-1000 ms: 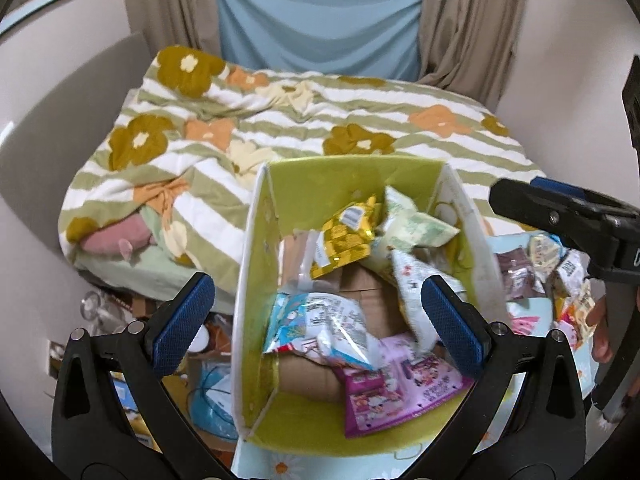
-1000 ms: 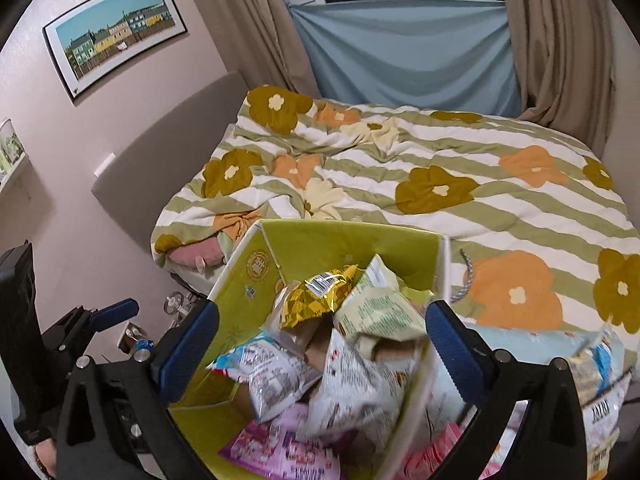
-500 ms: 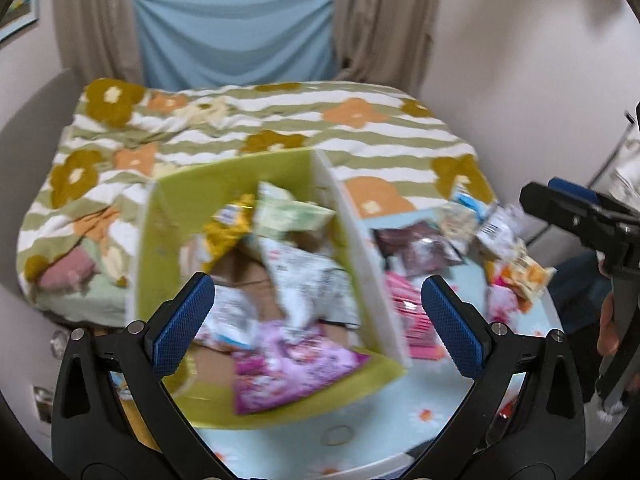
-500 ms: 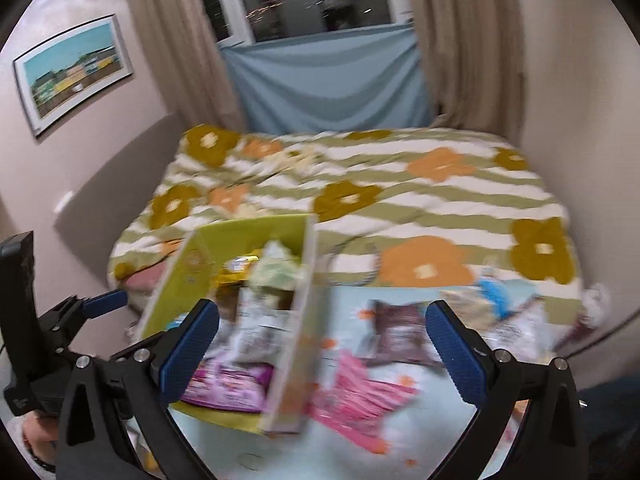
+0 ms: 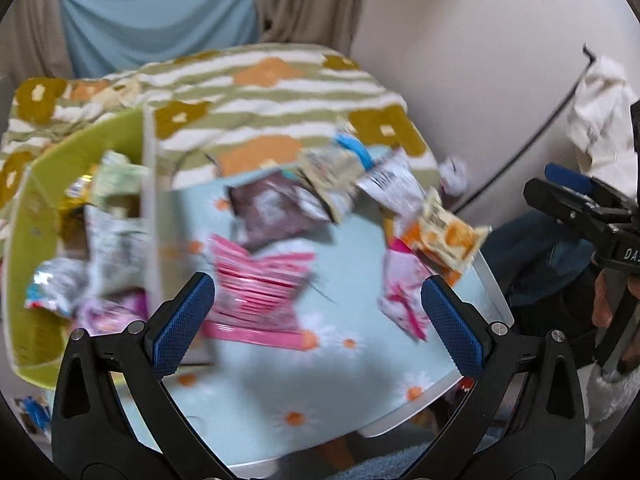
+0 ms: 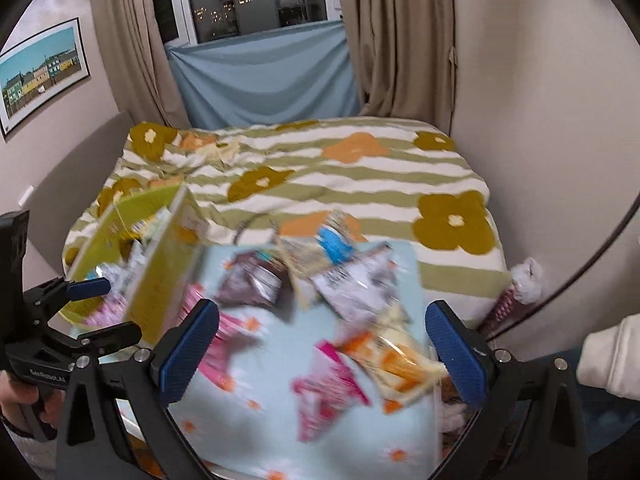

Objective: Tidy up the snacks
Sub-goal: 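Move both tools back over the remaining snacks on the table, then grasp a pink-white bag with the left tool while the right grasps a cream cake bag, then carry both bags into the yellow box and open both tools, then move both tools back over the remaining snacks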

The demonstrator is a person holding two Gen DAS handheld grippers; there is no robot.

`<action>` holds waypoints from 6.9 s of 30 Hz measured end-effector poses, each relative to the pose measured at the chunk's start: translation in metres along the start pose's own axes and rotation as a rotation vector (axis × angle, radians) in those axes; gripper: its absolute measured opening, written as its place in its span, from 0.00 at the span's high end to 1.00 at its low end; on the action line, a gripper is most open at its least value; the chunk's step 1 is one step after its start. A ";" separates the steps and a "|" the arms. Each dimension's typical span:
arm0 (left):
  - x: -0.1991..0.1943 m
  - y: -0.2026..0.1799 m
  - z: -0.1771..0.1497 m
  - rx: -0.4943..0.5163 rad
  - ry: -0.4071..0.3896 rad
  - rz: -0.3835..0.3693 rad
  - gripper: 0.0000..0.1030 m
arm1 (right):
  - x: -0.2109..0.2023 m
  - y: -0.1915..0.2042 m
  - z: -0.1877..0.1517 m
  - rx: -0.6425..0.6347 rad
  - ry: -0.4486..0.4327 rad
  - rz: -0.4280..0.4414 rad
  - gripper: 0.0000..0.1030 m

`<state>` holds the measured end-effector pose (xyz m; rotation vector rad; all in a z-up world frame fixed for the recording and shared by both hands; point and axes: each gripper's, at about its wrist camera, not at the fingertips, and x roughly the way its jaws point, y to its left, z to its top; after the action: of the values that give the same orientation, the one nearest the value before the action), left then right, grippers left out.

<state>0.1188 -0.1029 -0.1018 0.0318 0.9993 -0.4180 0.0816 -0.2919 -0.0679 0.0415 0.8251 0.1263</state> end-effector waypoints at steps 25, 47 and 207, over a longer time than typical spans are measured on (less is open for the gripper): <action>0.174 -0.092 -0.030 0.067 0.222 -0.049 0.15 | 0.104 -0.110 -0.074 -0.095 0.210 0.181 0.00; 0.158 -0.061 -0.048 -0.002 0.227 -0.003 0.58 | 0.146 -0.087 -0.080 -0.231 0.235 0.257 0.16; 0.011 0.022 -0.023 0.007 -0.107 0.323 0.00 | 0.050 0.005 0.028 -0.017 0.012 0.127 0.01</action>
<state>0.1131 -0.0812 -0.1274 0.1728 0.8686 -0.1262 0.1351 -0.2798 -0.0850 0.0770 0.8336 0.2536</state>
